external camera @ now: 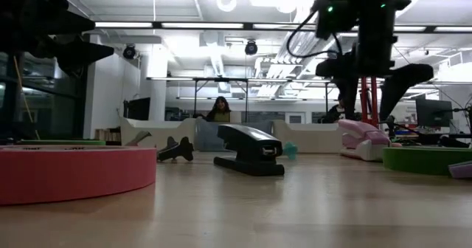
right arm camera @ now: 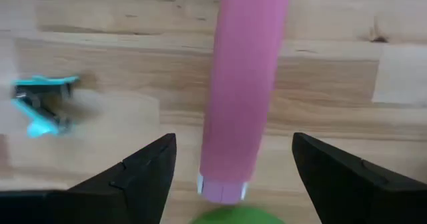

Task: Pick and place Stapler, Stapler remover, tape
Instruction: Put the pink stapler into the right white bin

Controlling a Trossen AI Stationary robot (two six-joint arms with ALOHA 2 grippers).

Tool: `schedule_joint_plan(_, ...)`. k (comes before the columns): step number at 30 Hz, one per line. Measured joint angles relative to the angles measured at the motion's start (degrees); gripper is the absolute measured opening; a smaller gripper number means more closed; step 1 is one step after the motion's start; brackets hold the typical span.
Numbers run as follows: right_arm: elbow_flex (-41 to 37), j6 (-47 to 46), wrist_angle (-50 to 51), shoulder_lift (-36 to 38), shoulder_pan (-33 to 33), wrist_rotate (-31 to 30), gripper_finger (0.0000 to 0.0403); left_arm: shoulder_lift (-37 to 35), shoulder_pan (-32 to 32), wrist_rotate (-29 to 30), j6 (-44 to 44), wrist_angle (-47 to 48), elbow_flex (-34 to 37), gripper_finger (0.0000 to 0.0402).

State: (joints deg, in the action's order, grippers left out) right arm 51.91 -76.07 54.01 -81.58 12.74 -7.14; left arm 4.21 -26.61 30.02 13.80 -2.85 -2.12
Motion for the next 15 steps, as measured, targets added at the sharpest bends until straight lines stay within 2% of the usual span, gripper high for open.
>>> schedule_joint_plan(7, -0.32, 0.18, -1.51, -7.3, 0.04, 1.59, 0.0291, 0.02, 0.0, 0.0, 0.0, 0.01, 0.0, 0.0296)
schedule_joint_plan(15, -0.34, 1.49, -3.6, -11.62, 0.22, 3.81, 0.0291, 0.0, 0.0, 0.0, 0.0, 0.01, -0.01, 0.0296)
